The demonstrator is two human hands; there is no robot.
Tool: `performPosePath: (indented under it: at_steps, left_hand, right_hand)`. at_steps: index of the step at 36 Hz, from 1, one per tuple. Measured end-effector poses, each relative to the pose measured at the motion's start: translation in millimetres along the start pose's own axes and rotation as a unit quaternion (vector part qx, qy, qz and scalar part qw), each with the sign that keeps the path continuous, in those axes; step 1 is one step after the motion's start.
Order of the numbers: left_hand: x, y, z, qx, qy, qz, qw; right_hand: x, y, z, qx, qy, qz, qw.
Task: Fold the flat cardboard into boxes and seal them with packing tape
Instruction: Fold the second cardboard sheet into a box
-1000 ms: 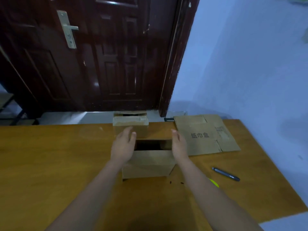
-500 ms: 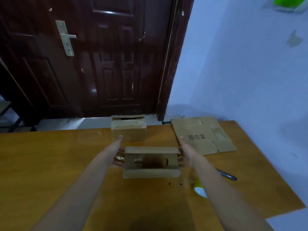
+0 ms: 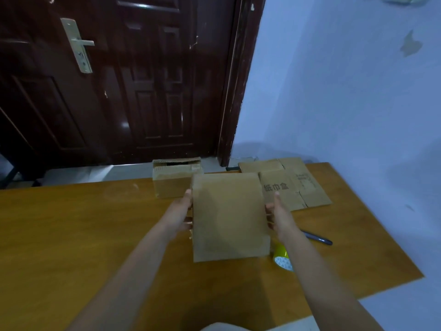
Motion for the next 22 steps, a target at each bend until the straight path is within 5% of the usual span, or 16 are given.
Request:
performPosePath:
  at_steps: [8,22]
  left_hand:
    - [4.9,36.3,24.1,-0.06,-0.064,-0.039,0.995]
    - [-11.4,106.5,53.2,-0.151,-0.091,-0.018,0.984]
  right_hand:
    - [-9.4,-44.3,-12.8,0.088,-0.041,-0.013,0.995]
    - [-27.0,-100.6,-53.5,0.076,0.059,-0.018,0.995]
Point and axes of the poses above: each hand's wrist, its own x-axis towards the middle knuckle, its own z-axis out of the back of the hand, y = z × x, the point moved 9 cm from there along x, towards the middle knuckle, and after that the axes turned 13 degrees about -x, right-handed, at the moved point
